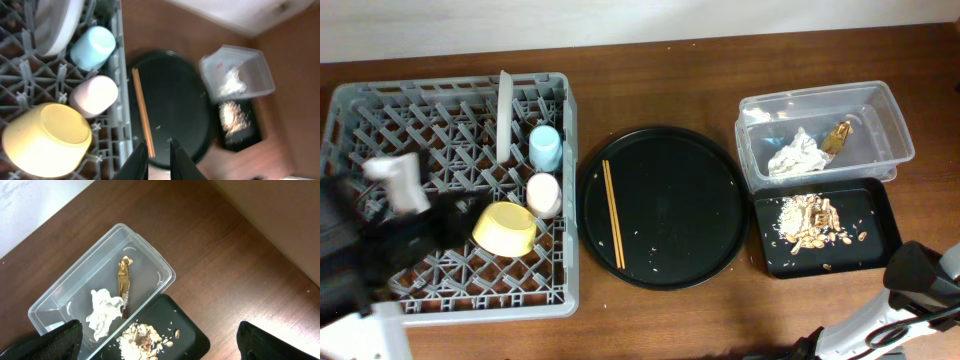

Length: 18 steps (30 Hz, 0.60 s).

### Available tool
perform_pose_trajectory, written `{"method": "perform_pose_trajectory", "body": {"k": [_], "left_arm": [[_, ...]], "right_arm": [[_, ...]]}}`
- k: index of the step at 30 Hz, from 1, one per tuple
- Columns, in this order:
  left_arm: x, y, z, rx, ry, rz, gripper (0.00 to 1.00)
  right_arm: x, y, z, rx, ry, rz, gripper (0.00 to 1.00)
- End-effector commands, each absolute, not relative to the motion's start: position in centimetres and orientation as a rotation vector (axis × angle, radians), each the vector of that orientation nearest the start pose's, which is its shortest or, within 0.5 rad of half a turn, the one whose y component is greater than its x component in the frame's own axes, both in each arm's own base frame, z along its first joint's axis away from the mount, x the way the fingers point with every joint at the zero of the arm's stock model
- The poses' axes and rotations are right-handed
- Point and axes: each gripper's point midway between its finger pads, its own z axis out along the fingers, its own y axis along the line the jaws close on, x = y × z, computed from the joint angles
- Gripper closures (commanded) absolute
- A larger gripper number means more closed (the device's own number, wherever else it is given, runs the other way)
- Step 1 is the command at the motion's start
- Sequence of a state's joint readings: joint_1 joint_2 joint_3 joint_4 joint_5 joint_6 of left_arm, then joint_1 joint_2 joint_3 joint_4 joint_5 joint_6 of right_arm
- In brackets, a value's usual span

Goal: Sort waste into correct bins and load items into the dishwasher rack
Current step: 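Reach the left gripper to the chopsticks on the black tray and grasp one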

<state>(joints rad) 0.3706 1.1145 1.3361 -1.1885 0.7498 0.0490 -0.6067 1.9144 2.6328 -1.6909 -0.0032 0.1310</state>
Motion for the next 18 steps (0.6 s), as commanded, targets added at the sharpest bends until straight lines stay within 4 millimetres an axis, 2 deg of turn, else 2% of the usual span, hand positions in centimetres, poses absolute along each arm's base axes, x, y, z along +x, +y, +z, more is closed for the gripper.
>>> {"method": "perform_pose_trajectory", "body": {"k": [1, 3, 5, 7, 9, 13, 16, 18], "left_arm": [[28.6, -5.2, 29.3, -0.118, 2.429, -0.445, 0.86], [29.5, -9.5, 26.4, 0.009, 2.535, -0.367, 0.86], [30.1, -12.6, 23.9, 0.117, 2.617, -0.378, 0.85], [30.8, -15.6, 19.4, 0.219, 2.746, -0.361, 0.72], [31.2, -17.1, 16.2, 0.264, 2.835, -0.336, 0.68], [31.4, -19.7, 11.6, 0.35, 2.921, -0.302, 0.65], [32.3, -19.9, 9.6, 0.208, 2.94, -0.187, 0.69], [32.3, -21.0, 8.2, 0.147, 2.957, -0.192, 0.72]], "right_arm": [[32.0, -22.5, 36.5, 0.928, 2.387, -0.191, 0.01], [32.0, -22.5, 36.5, 0.928, 2.387, -0.191, 0.01], [32.0, -22.5, 36.5, 0.927, 2.387, -0.192, 0.01], [32.0, -22.5, 36.5, 0.928, 2.387, -0.191, 0.01], [32.0, -22.5, 36.5, 0.928, 2.387, -0.191, 0.01], [32.0, -22.4, 36.5, 0.927, 2.387, -0.192, 0.01], [32.0, -22.5, 36.5, 0.927, 2.387, -0.192, 0.01], [32.0, -22.5, 36.5, 0.928, 2.387, -0.191, 0.01]]}}
